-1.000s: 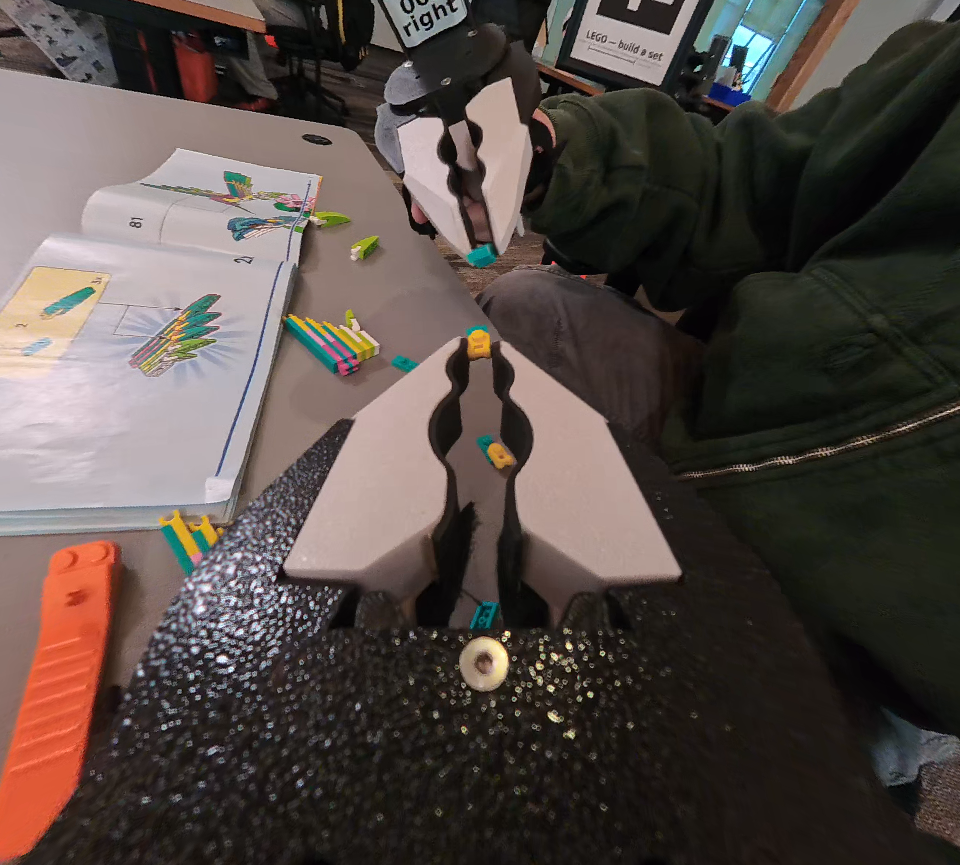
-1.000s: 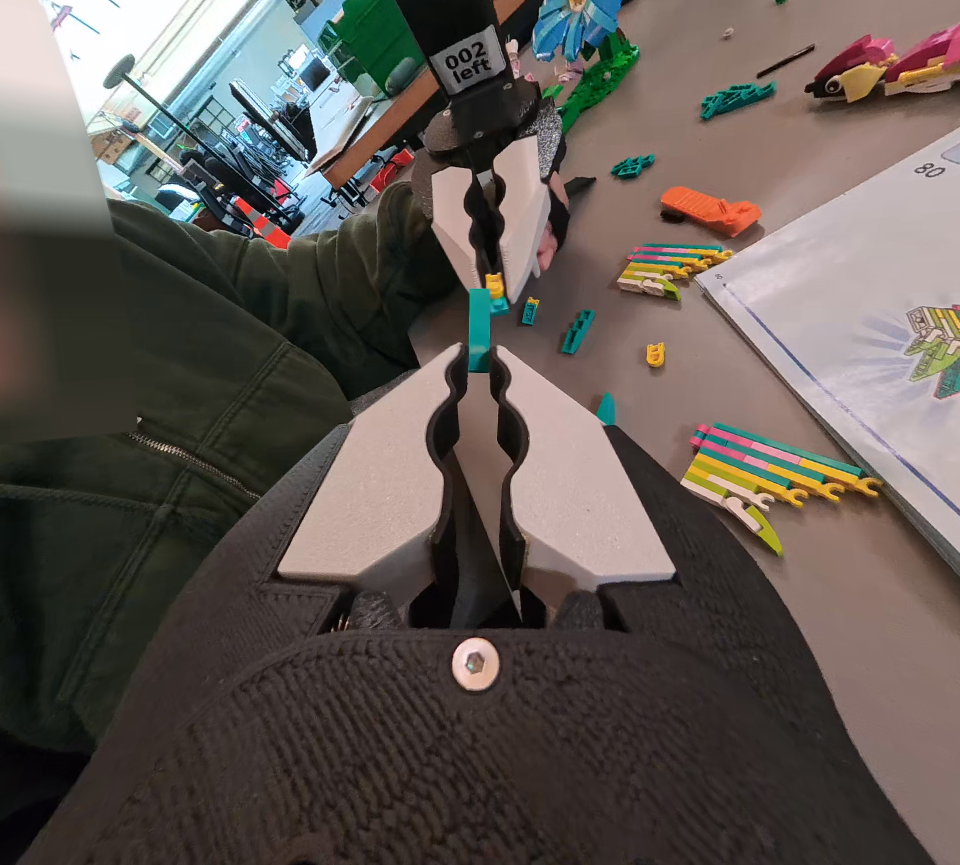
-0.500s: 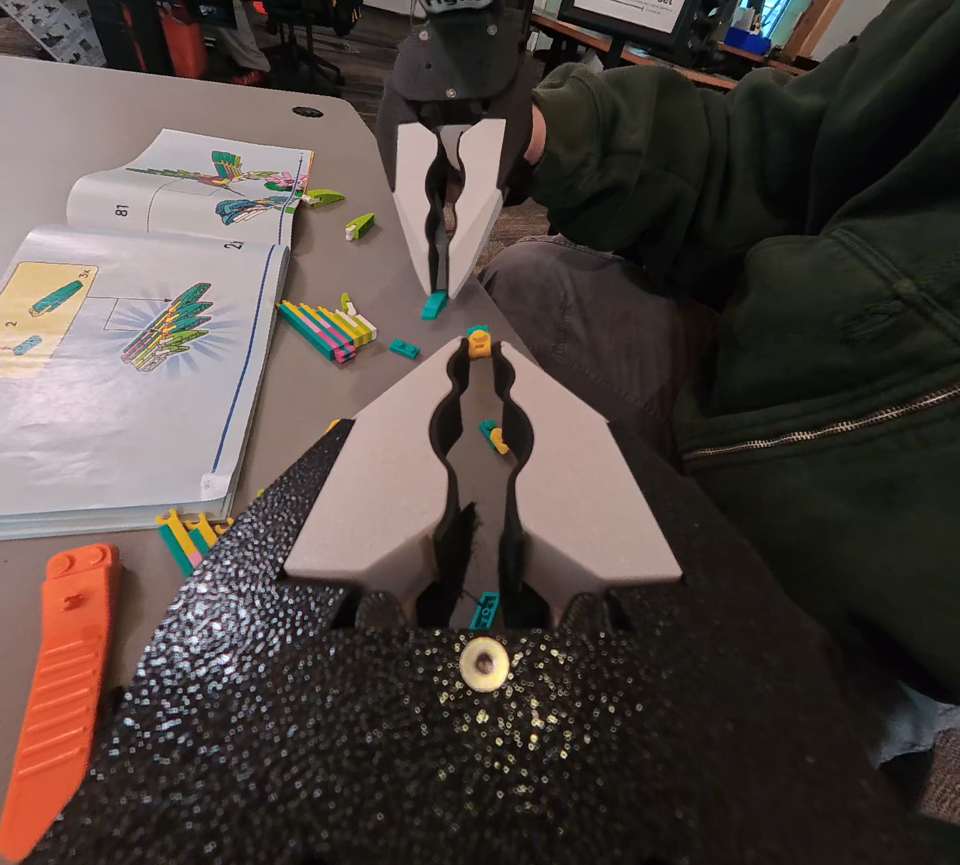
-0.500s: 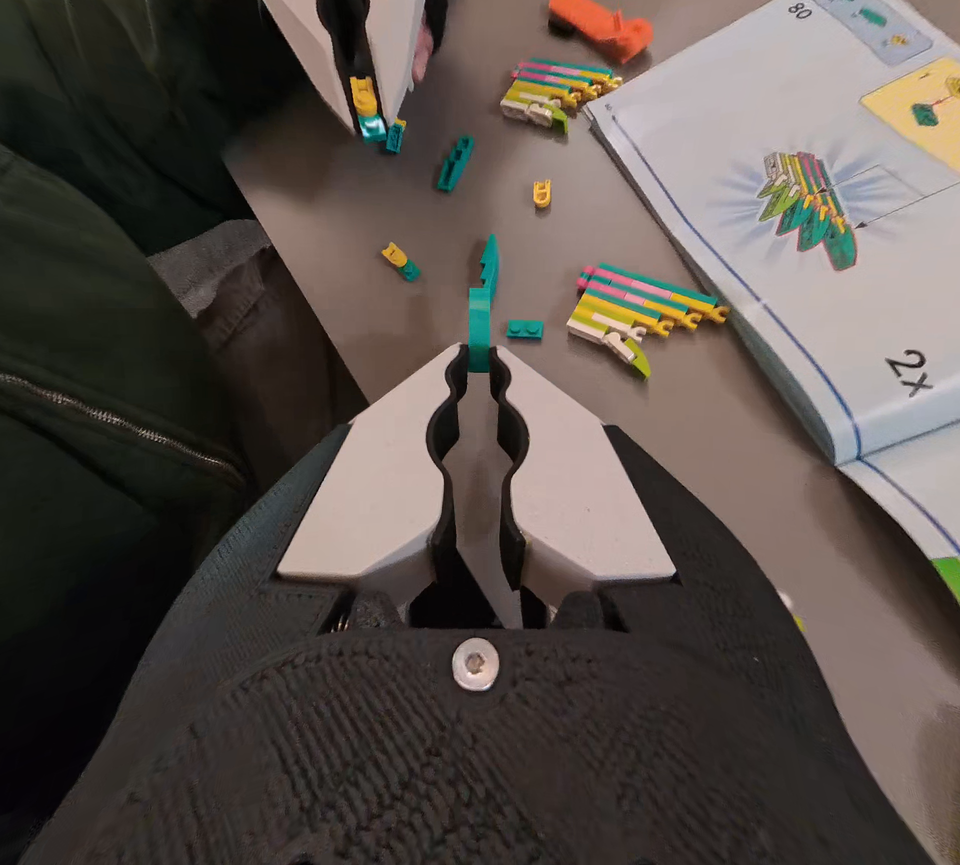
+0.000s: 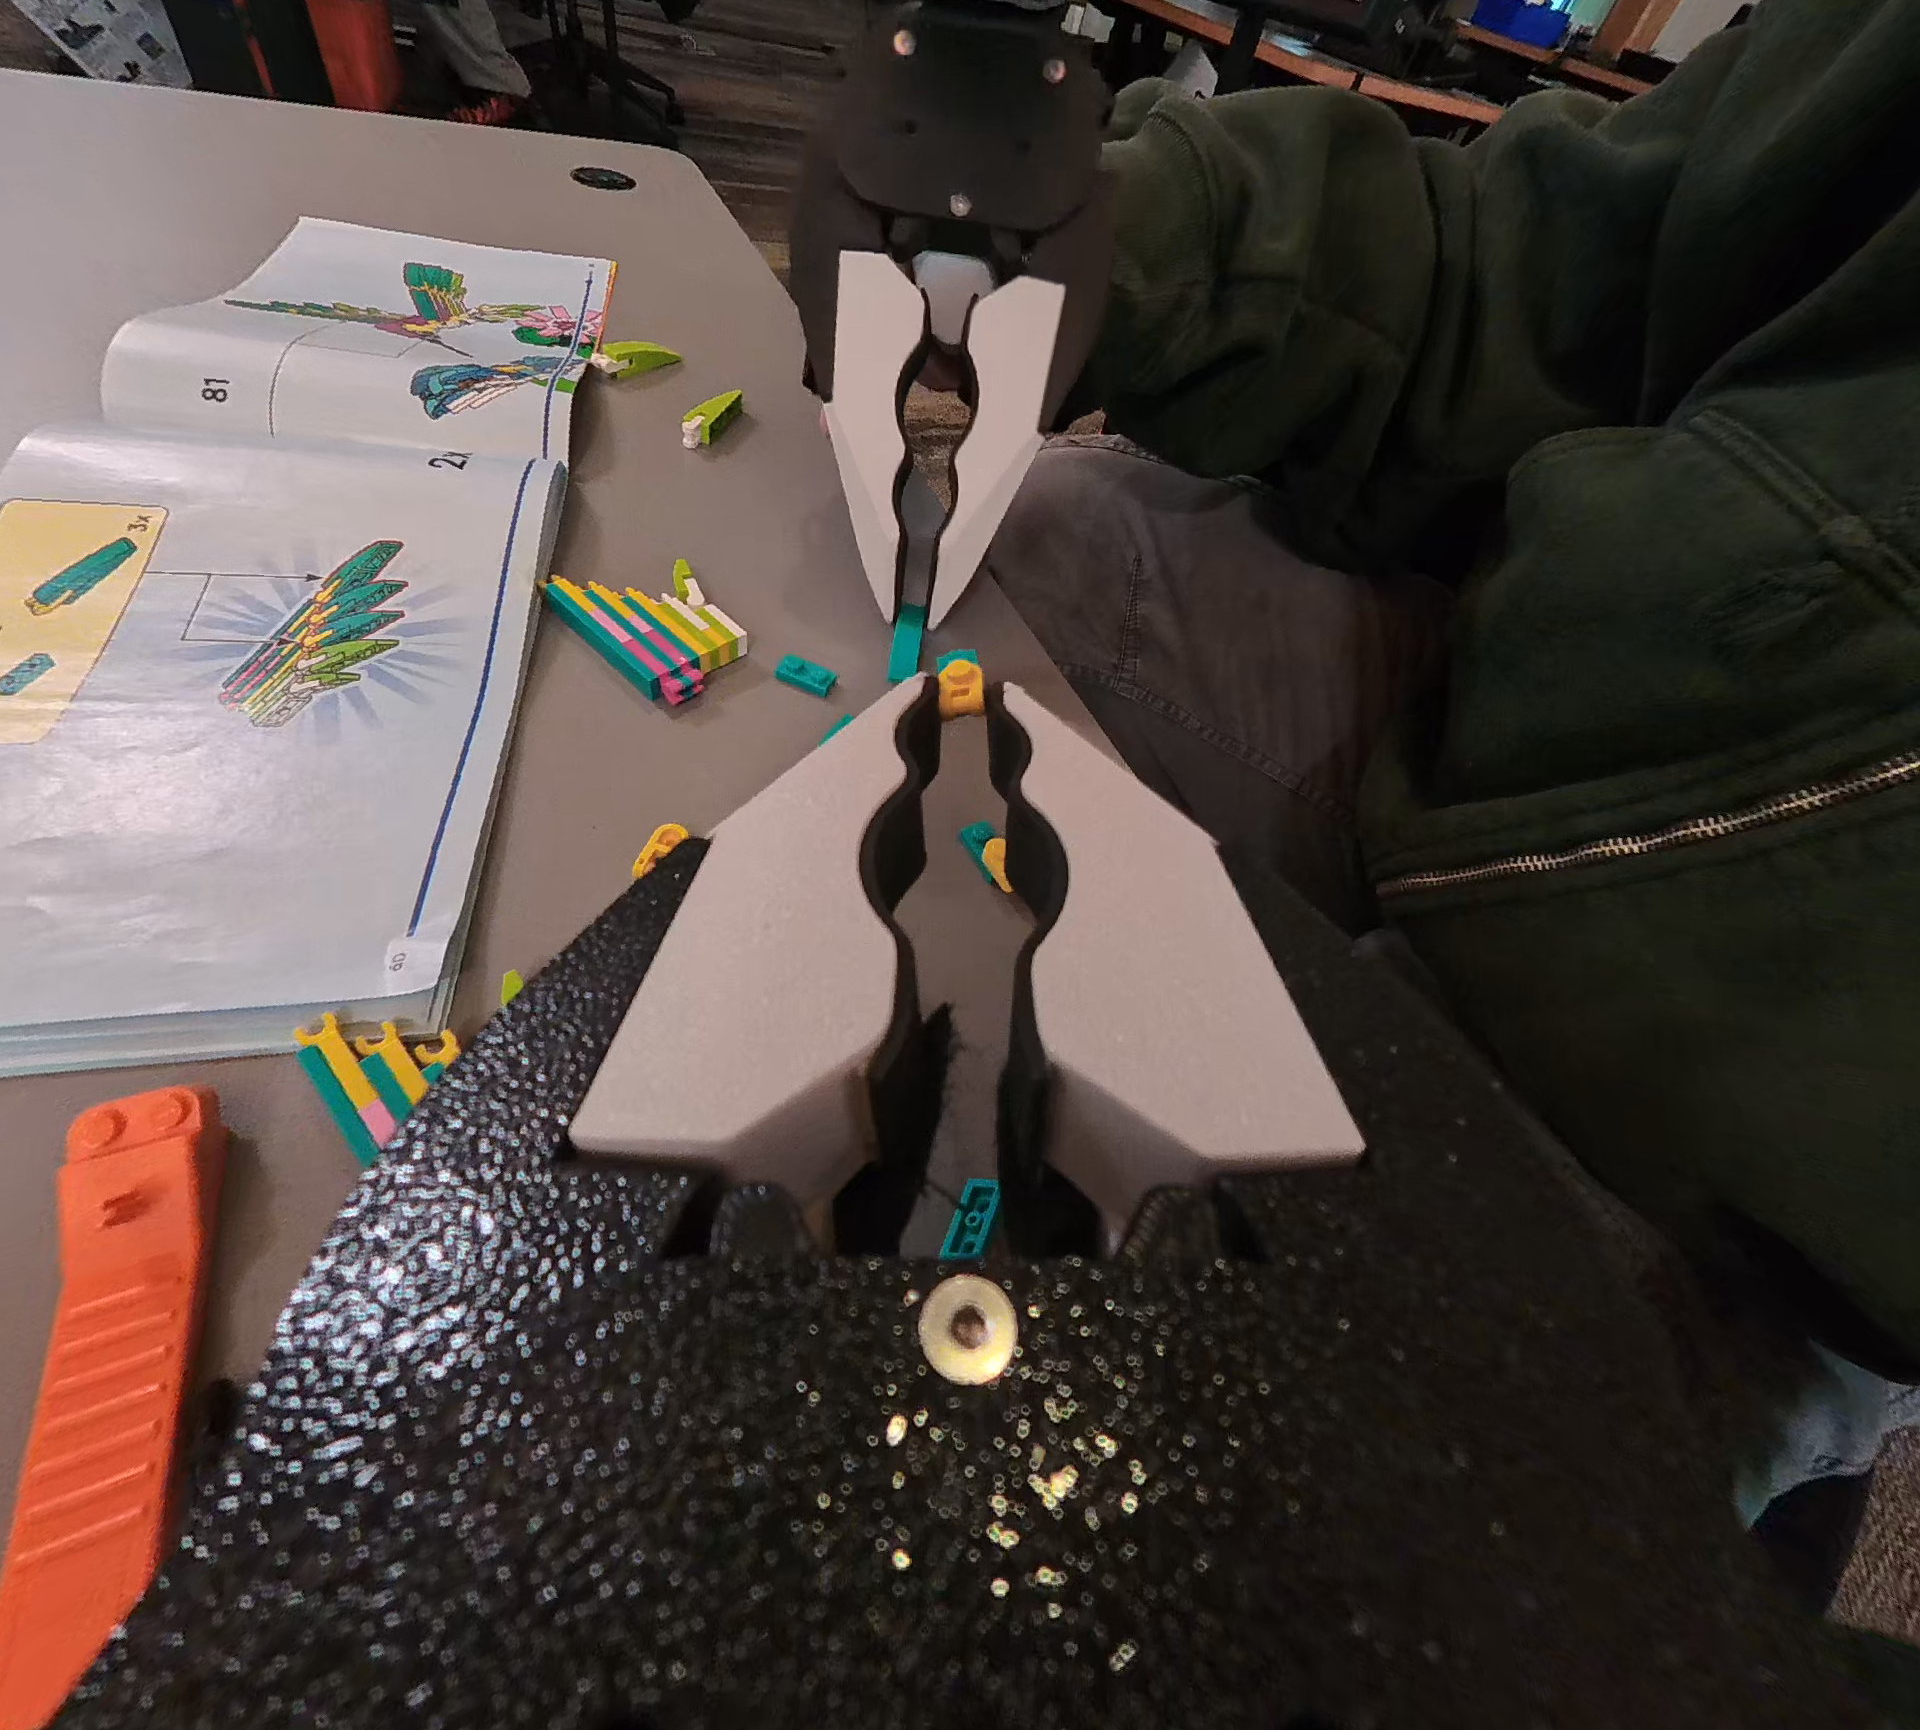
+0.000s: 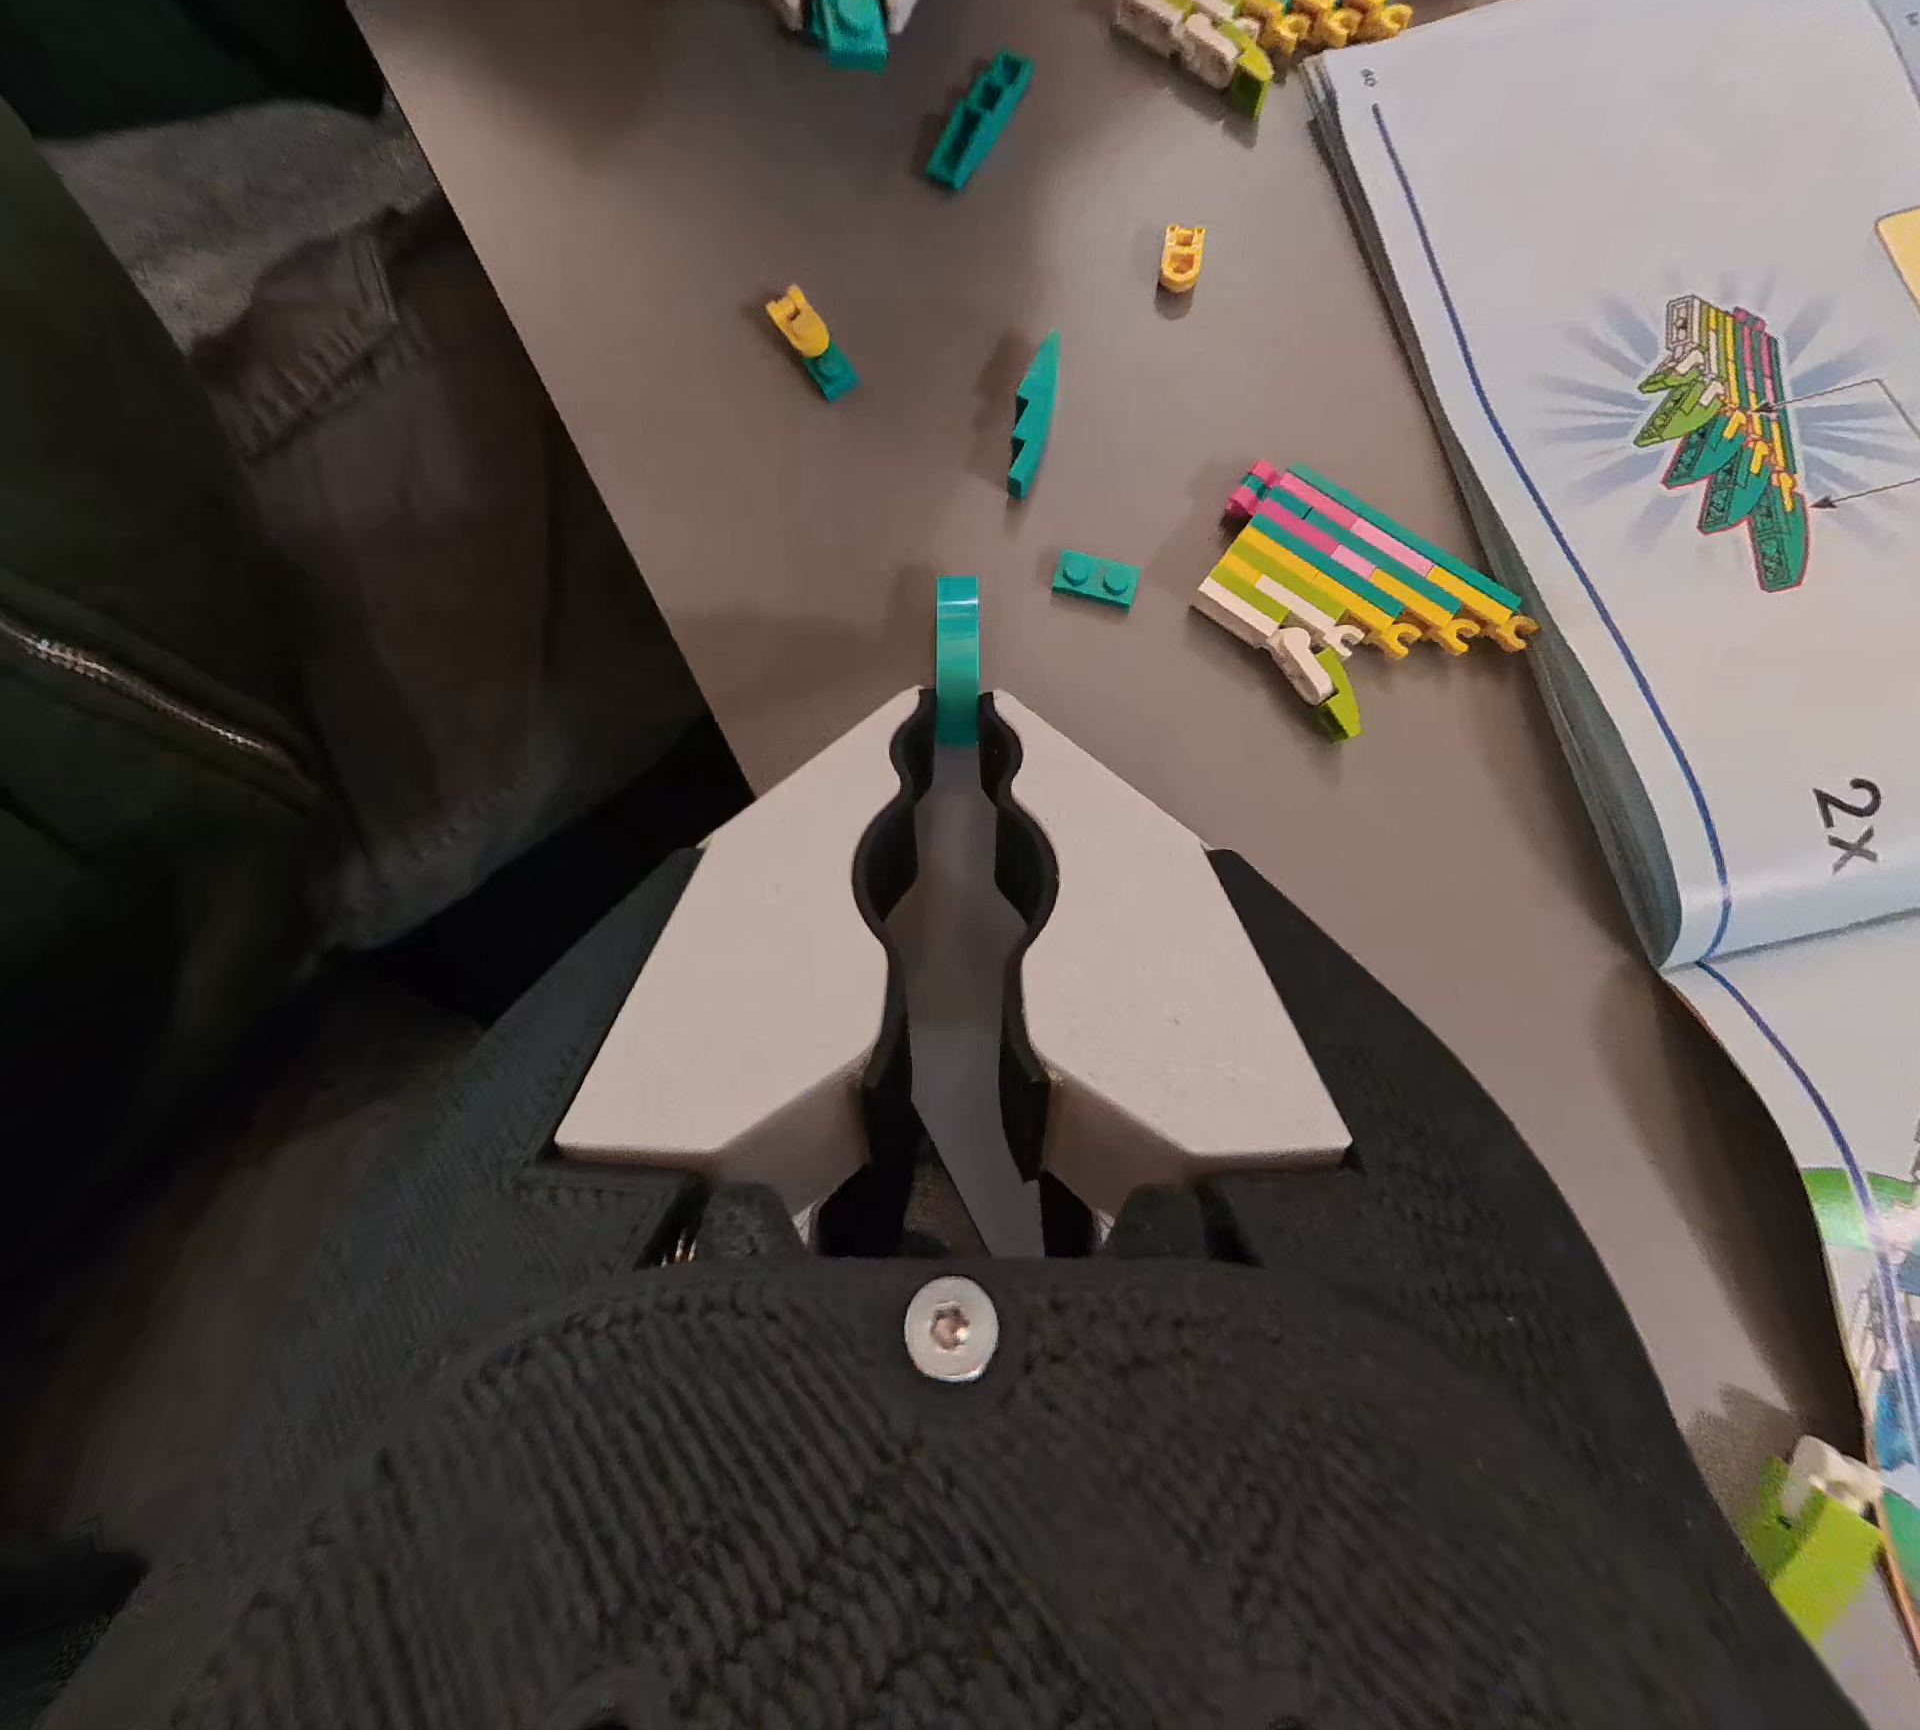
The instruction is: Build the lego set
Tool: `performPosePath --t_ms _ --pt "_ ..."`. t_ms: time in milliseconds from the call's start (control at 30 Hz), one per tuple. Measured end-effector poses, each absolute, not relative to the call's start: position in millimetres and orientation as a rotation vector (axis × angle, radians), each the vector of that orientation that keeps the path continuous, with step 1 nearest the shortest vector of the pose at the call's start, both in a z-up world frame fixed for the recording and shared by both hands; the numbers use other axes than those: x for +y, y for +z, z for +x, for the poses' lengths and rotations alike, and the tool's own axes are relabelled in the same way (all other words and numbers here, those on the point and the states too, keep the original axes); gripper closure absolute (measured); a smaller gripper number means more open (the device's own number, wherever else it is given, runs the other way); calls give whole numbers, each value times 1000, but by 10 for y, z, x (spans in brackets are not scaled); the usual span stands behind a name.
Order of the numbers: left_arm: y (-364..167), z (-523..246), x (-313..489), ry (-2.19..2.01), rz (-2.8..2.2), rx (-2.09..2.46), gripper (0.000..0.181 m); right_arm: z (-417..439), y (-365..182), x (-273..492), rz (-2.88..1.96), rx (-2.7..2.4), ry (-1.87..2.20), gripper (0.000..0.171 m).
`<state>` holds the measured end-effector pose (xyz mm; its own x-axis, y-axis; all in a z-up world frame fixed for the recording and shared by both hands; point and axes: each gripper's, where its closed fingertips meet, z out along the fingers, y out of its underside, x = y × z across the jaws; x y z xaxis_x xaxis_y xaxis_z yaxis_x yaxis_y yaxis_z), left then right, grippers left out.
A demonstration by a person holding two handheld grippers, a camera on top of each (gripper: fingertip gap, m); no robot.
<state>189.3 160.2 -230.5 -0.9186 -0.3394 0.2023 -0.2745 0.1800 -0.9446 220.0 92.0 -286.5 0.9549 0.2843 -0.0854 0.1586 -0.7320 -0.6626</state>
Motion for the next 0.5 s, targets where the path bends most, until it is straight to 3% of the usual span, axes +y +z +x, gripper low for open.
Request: performPosePath --t_ms 500 --pt "-2339 1883 1593 -1861 -620 2396 175 2157 -2822 958 -2351 -357 220 155"
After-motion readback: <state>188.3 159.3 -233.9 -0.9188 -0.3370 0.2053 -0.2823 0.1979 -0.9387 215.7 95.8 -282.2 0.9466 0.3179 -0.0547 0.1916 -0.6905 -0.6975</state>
